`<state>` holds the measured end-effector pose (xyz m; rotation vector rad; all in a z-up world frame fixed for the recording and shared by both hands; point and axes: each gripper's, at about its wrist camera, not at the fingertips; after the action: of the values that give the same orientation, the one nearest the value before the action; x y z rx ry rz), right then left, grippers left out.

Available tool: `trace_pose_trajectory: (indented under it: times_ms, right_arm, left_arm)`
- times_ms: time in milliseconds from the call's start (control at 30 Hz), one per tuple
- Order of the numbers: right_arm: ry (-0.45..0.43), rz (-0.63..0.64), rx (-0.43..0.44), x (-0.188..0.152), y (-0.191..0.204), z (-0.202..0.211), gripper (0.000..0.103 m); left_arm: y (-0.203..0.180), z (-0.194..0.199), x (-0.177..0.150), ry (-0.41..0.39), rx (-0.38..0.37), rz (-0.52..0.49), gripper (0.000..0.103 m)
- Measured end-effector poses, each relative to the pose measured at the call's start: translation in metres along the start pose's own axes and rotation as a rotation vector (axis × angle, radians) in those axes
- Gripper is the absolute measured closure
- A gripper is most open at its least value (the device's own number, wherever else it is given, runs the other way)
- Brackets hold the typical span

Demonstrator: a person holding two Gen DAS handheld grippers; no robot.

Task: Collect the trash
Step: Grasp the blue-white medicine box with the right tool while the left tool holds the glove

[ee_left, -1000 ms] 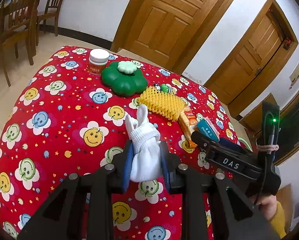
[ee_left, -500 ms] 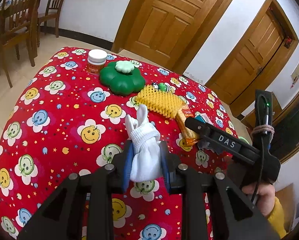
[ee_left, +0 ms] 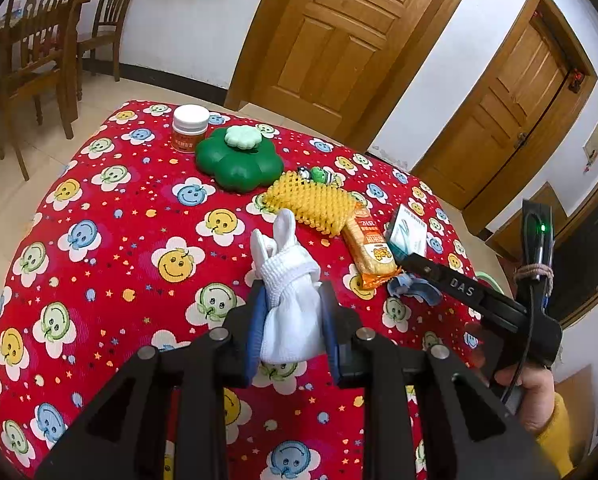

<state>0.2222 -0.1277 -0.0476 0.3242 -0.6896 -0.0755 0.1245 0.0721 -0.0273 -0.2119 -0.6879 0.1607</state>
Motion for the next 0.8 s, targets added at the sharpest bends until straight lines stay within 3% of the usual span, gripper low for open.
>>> trace_pose_trajectory:
  times_ms: [133, 200, 367, 433, 500, 800]
  right_arm:
    - [-0.007, -0.054, -0.053, -0.001, -0.026, 0.009, 0.059]
    - [-0.015, -0.088, -0.037, 0.001, -0.034, 0.016, 0.058]
    - [-0.032, -0.058, -0.017, 0.013, -0.022, 0.019, 0.053]
    - [-0.025, -0.043, -0.020, 0.017, -0.015, 0.013, 0.040]
    - [-0.008, -0.043, -0.019, 0.019, -0.009, 0.003, 0.034]
    - [0.019, -0.034, -0.094, 0.027, -0.003, -0.031, 0.034]
  left_arm:
    - [-0.004, -0.001, 0.000, 0.002, 0.000, -0.001, 0.077]
    - [-0.004, -0.002, 0.000, 0.002, -0.001, 0.005, 0.077]
    - [-0.001, -0.008, 0.004, 0.004, 0.016, 0.031, 0.077]
    - [0.001, -0.011, 0.005, 0.005, 0.028, 0.037, 0.077]
    - [0.002, -0.013, 0.006, 0.007, 0.034, 0.039, 0.077]
    - [0.000, -0.016, 0.005, 0.006, 0.036, 0.039, 0.077]
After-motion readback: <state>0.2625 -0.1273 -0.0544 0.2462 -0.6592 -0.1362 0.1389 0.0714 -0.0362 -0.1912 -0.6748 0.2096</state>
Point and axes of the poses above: each gripper's, at about its wrist camera, not at the fingertips, and z roughly against the way its jaws point, y to its left, x to its top, and after that the axes turned 11 degrees about x, right-handed
